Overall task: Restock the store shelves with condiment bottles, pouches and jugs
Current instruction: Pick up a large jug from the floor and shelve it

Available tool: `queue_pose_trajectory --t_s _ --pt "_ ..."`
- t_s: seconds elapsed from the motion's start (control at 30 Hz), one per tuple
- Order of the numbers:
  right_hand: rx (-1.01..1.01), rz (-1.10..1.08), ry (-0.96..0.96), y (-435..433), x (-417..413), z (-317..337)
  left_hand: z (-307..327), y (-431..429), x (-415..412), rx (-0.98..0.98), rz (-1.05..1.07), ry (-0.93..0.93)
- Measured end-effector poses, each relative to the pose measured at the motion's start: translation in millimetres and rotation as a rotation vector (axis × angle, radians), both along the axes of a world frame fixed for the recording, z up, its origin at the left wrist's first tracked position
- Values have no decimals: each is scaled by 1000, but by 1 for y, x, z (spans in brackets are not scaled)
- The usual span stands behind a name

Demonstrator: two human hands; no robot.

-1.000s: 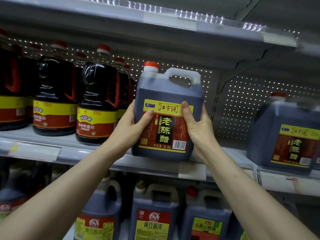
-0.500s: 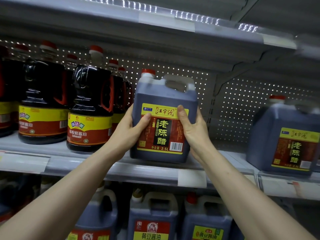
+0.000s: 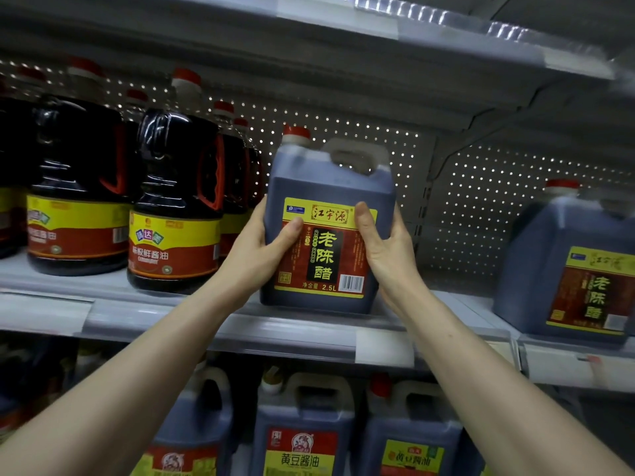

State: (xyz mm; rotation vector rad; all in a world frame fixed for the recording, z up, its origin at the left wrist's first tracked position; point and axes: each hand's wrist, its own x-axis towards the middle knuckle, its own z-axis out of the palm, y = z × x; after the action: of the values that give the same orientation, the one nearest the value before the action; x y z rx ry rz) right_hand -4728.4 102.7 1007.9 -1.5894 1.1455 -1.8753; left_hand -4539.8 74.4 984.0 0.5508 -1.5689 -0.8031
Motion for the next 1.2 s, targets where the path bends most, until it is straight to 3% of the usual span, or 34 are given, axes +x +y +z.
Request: queue_pose_trajectory --t_s 0.2,0.27,0.4,0.47,0.53,1.2 --pt "15 -35 61 7 0 -6 -1 5 2 -23 48 -100" --pt "18 -138 141 13 0 -6 2 10 0 -80 143 -144" --pt "-253 -466 557 39 7 -18 -5 32 -5 -378 610 -486" --pt "-343 -572 834 47 11 -26 -11 41 -7 -530 717 -659" --pt "-297 -593 983 51 14 -33 -15 44 -8 -582 737 -750" --pt "-167 -549 988 21 14 -29 -17 5 -17 -587 684 -742"
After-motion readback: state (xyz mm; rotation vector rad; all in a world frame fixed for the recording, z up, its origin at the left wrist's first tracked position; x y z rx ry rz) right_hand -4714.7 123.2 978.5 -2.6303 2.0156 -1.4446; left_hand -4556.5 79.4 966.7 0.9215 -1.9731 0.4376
